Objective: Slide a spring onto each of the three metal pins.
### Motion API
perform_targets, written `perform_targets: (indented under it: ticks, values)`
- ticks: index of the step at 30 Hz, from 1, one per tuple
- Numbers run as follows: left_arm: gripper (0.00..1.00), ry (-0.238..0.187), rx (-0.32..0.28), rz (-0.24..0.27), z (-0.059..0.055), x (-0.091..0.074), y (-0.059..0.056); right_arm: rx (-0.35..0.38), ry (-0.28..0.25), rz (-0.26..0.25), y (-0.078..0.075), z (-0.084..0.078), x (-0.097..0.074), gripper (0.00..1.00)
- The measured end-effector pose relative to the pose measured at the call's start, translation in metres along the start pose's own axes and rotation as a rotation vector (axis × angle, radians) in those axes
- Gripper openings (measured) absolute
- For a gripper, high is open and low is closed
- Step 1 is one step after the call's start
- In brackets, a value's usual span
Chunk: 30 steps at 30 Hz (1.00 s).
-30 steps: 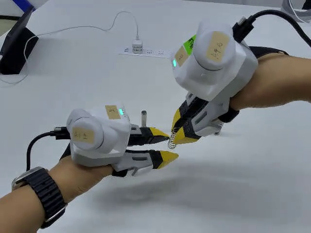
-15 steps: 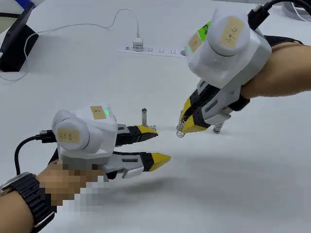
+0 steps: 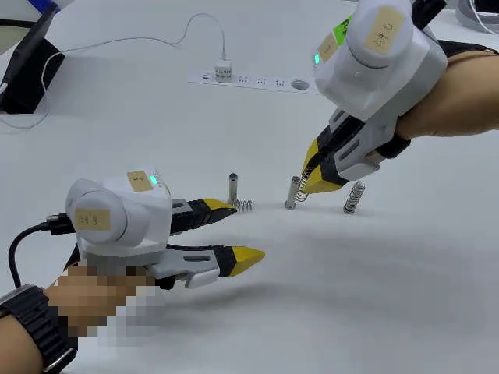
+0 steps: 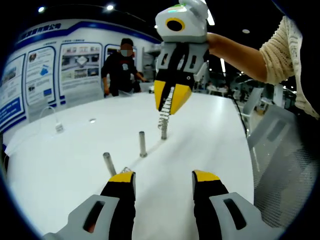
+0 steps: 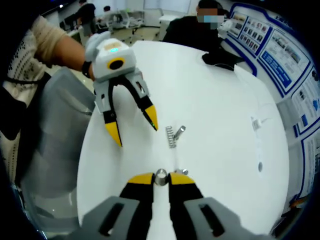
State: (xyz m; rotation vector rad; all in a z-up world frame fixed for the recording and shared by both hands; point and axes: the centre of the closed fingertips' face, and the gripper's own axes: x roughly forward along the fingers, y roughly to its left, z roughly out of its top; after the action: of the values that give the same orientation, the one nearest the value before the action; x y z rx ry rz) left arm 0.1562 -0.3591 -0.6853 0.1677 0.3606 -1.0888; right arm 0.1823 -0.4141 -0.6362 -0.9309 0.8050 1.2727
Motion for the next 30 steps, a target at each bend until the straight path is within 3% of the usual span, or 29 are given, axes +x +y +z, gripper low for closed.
perform_targets:
  ticks: [14, 30]
  values:
    - [0.49, 0.006, -0.020, 0.014, -0.006, -0.005, 0.002, 0.015, 0.036, -0.037, -0.034, -0.006, 0.009, 0.12]
    - [0.50, 0.005, -0.035, 0.023, -0.007, -0.008, 0.003, 0.029, 0.072, -0.011, -0.043, -0.011, 0.026, 0.12]
